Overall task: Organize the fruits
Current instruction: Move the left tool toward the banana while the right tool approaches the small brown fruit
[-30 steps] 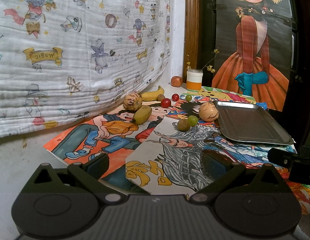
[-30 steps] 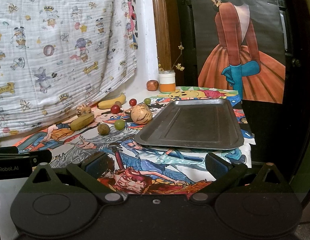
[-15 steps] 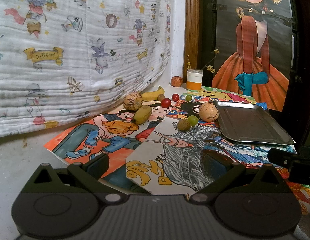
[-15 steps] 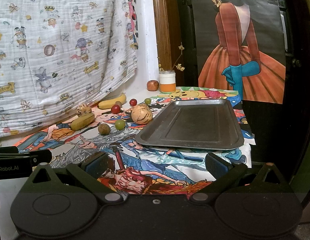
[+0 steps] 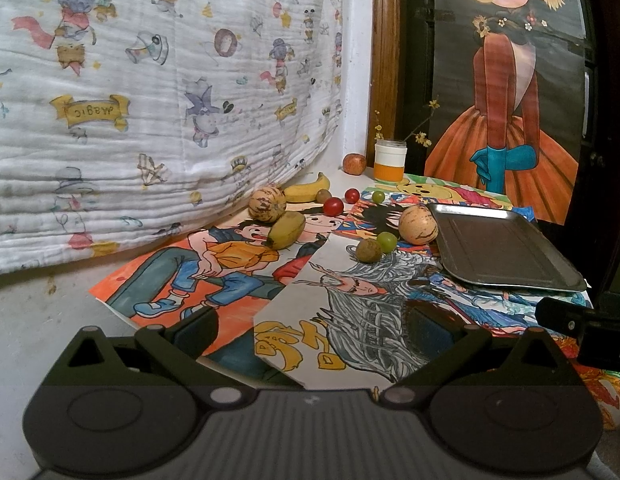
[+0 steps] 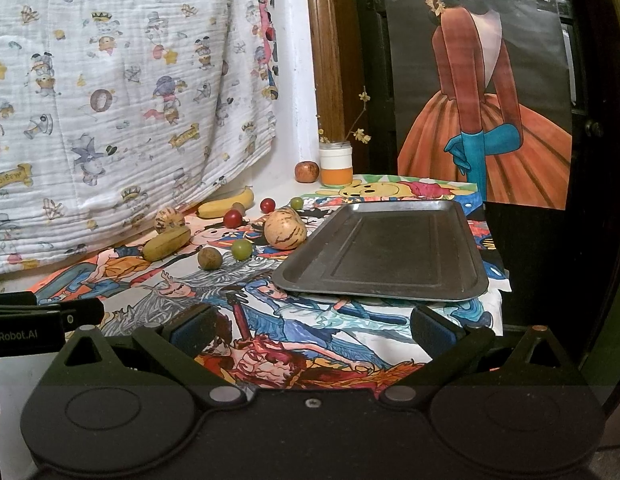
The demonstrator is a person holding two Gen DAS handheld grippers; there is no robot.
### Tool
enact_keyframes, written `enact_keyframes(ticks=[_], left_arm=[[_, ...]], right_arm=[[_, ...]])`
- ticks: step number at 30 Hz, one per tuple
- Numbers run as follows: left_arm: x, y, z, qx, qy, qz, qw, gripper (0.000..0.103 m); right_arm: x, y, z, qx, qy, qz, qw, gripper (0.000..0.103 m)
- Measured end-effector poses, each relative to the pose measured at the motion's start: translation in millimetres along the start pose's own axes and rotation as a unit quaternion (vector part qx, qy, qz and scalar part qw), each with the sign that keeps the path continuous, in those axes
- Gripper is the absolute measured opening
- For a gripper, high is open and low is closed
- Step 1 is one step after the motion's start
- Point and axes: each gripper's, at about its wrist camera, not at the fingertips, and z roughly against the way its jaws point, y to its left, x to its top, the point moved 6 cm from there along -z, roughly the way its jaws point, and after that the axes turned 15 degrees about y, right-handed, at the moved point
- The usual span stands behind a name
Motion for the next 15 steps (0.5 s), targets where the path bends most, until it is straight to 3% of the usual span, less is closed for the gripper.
enact_keyframes(ticks=[8,15], left_arm=[[9.2,5.9,2.2,0.000,0.009,0.009,0.9999,0.103],[37.4,2.8,11.6,-0.011,-0.001,0.010,0.9999,0.103]], right_arm=[[6.3,-1.3,6.5,0.005,0.004,-0.003,1.000,0.103],[29.6,-8.8,27.8,0.050,0.019,-0.027,0.998,0.103]])
